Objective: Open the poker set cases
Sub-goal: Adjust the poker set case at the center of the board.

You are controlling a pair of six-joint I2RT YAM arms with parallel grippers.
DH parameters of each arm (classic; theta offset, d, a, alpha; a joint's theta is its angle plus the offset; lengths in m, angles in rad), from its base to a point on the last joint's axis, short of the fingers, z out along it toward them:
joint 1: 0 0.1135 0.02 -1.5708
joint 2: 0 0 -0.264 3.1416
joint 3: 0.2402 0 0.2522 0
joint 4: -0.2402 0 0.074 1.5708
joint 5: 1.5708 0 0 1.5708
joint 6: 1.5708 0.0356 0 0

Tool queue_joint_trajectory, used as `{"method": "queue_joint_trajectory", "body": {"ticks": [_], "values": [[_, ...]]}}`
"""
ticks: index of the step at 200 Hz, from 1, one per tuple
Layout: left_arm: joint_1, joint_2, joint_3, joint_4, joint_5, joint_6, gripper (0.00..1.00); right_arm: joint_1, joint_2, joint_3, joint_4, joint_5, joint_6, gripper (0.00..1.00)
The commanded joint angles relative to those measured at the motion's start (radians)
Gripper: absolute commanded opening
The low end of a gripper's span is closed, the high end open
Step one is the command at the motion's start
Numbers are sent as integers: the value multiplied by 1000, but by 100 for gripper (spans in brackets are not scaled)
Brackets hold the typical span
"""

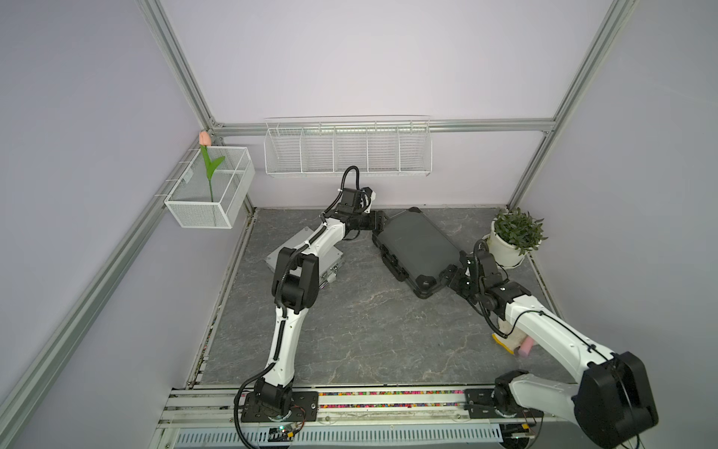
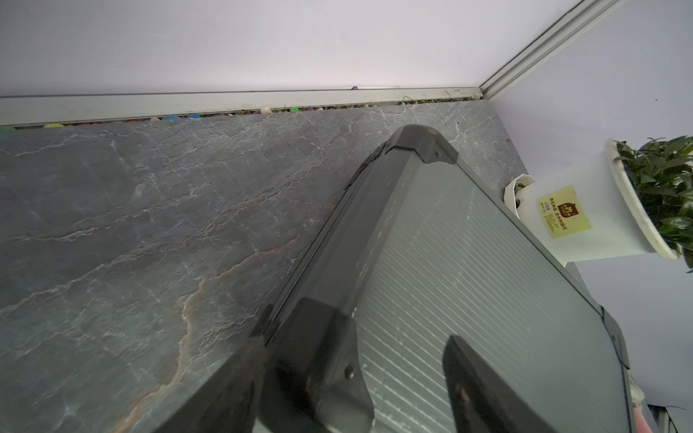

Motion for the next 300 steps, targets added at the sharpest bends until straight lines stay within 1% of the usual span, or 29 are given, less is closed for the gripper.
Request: {"method": "queue_joint_trajectory", "body": {"ticks": [1, 41, 119, 173, 186, 225, 259, 300], "values": [[-13, 38, 61, -42, 20, -1, 77, -12, 5, 4, 31, -5, 36, 89], [-23, 70, 93, -66, 42, 2, 77, -25, 29, 16, 55, -32, 37, 89], [-42, 113, 135, -120, 37, 37, 79, -46, 87, 30, 93, -96, 37, 89], [-42, 149, 156, -137, 34, 40, 79, -46, 121, 26, 92, -106, 60, 85], [-44, 156, 156, -143, 34, 44, 79, -46, 130, 29, 96, -114, 58, 82], [-50, 174, 156, -157, 37, 51, 78, -50, 148, 44, 107, -137, 50, 81], [-59, 177, 155, -170, 42, 54, 78, -72, 158, 32, 139, -155, 58, 82], [-79, 177, 152, -202, 50, 64, 78, -116, 182, 28, 160, -206, 51, 83]]}}
